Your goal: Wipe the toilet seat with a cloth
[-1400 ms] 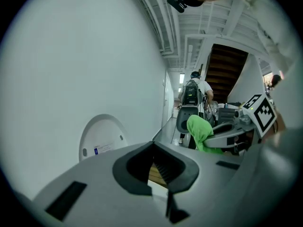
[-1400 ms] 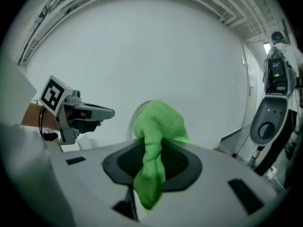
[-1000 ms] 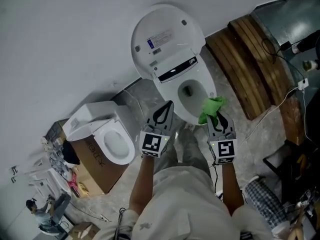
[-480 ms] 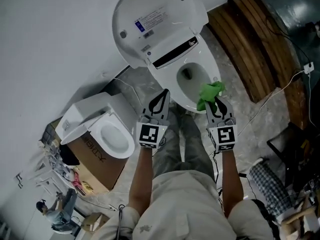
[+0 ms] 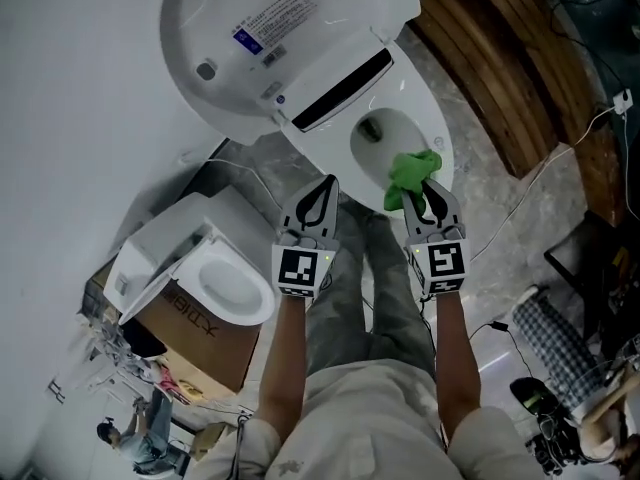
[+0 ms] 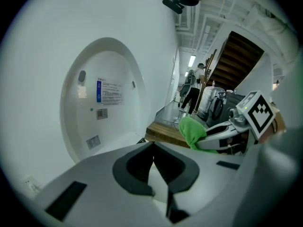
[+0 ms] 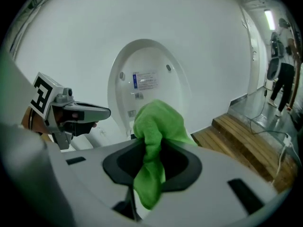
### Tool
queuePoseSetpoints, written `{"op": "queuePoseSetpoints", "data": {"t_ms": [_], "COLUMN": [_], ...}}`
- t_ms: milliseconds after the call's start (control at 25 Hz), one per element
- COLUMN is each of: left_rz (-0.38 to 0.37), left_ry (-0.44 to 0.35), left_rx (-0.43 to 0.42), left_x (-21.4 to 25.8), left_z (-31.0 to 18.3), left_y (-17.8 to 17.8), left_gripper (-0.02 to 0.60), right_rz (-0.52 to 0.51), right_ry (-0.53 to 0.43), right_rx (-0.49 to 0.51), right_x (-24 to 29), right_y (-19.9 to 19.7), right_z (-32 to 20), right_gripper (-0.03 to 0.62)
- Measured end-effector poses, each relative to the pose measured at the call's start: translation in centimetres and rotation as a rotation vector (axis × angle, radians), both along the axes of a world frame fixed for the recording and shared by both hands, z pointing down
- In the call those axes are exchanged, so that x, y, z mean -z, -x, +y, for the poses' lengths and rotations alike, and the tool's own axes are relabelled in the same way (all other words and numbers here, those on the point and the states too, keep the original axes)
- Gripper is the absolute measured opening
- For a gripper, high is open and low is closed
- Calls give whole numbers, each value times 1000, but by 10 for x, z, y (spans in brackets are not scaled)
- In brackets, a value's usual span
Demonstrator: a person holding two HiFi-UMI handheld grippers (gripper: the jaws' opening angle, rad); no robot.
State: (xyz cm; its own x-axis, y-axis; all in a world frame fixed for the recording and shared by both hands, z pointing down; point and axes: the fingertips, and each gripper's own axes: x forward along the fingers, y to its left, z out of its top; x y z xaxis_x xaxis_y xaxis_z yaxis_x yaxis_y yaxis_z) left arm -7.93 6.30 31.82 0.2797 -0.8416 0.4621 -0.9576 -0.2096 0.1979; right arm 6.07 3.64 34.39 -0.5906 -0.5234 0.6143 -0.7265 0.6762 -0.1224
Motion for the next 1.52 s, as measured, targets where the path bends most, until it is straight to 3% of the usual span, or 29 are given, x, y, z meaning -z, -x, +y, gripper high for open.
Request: {"op": "queuePoseSetpoints", "data": {"t_ms": [400,760,1520], "left_rz": [35,40,61], "left_ry": [46,72,119], "left_rx": [-33,-14,6], "left_x": [-69,-115,-164], "left_z": [5,7,19], "left_y": [5,24,38], "left_gripper": [12,12,12], "right_rz": [14,52,139], "right_ry": [133,222,386], "right_rx": [18,55,70], "right_x": [-94,-168,-272], "right_y": [42,73,103], "right_z": [16,31,62], "right_gripper": [97,97,97]}}
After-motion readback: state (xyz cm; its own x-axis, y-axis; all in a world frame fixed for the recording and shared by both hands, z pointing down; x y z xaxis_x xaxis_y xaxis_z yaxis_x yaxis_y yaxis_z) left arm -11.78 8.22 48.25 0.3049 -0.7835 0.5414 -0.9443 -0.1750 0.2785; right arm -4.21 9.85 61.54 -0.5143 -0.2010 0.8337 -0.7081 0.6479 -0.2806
